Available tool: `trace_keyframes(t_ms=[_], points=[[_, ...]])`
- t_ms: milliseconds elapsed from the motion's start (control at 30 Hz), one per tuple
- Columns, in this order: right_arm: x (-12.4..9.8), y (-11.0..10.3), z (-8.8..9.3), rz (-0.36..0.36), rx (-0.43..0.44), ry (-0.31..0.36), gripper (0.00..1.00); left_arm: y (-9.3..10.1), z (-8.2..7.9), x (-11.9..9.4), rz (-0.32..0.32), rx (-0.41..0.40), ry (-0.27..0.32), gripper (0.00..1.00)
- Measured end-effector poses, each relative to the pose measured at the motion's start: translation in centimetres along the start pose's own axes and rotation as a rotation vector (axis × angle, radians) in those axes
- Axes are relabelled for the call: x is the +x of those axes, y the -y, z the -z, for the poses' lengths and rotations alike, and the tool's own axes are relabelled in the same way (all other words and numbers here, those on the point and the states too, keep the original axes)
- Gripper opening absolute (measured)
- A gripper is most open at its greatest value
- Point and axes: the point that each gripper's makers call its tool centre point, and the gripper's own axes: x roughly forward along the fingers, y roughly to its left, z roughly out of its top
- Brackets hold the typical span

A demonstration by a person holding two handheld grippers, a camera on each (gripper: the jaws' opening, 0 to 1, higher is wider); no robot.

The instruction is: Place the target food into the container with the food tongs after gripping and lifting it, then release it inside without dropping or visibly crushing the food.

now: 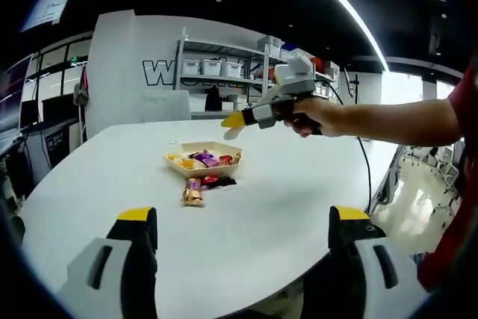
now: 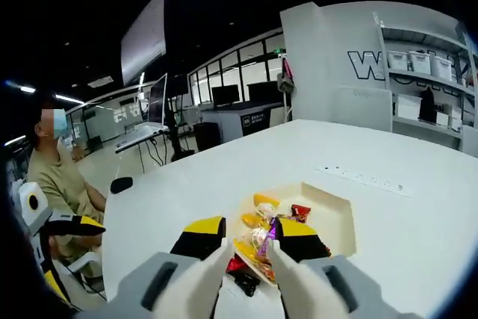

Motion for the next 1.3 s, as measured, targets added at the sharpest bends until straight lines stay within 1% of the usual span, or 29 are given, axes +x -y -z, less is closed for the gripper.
trace_keyframes(t_ms=[167,300,367,467,533,700,867,933,967,1000,1100,1133,1167,1200,1233,1267,1300], points=[[0.3,-1.0,2.1,-0.034,0.01,-0.034,0.21,0.2,-0.2,0.2,0.004,0.01,0.0,0.93],[0.5,-1.4,3.6,-0.051,0.012,-0.057,0.21,0.2,-0.5,0.3,0.007,0.012,0.002,0.92],[0.6,-1.4,4.1,-0.054,0.006,-0.067,0.21,0.2,-0.5,0.3,0.006,0.017,0.001,0.93],[0.7,-1.8,4.9,-0.072,0.025,-0.078,0.22,0.2,-0.6,0.4,0.007,0.018,0.003,0.93],[0.9,-2.1,5.5,-0.078,0.013,-0.094,0.22,0.3,-0.7,0.4,0.009,0.022,0.002,0.92],[1.5,-2.0,6.9,-0.067,-0.019,-0.12,0.22,0.2,-0.8,0.3,0.009,0.026,0.002,0.92],[1.7,-2.2,7.7,-0.069,-0.032,-0.127,0.22,-0.1,-0.9,0.3,0.007,0.029,0.009,0.92],[2.0,-2.2,8.3,-0.066,-0.038,-0.147,0.22,-0.1,-1.0,0.4,0.012,0.028,0.01,0.92],[2.0,-2.1,8.0,-0.063,-0.04,-0.129,0.22,-0.2,-1.1,0.5,0.013,0.03,0.016,0.92],[2.2,-2.2,7.9,-0.064,-0.025,-0.125,0.22,-0.2,-1.1,0.6,0.016,0.029,0.017,0.92],[2.0,-2.5,8.0,-0.065,-0.007,-0.138,0.21,0.0,-1.1,0.9,0.033,0.025,0.015,0.91],[1.9,-2.6,8.2,-0.064,-0.003,-0.147,0.21,0.1,-1.0,1.0,0.039,0.029,0.01,0.91],[1.7,-2.6,8.7,-0.061,0.003,-0.173,0.21,0.1,-0.9,1.1,0.043,0.033,0.006,0.91],[1.3,-2.7,10.3,-0.055,-0.007,-0.244,0.21,0.2,-0.8,1.2,0.047,0.038,0.004,0.91],[1.5,-2.9,8.4,-0.071,-0.105,-0.13,0.22,0.3,-0.8,1.2,0.051,0.04,0.003,0.91],[0.8,-3.3,9.4,-0.056,-0.041,-0.182,0.22,0.3,-0.8,1.3,0.057,0.038,0.003,0.91],[0.7,-3.5,9.2,-0.063,-0.038,-0.171,0.22,0.4,-0.8,1.3,0.06,0.034,0.004,0.91]])
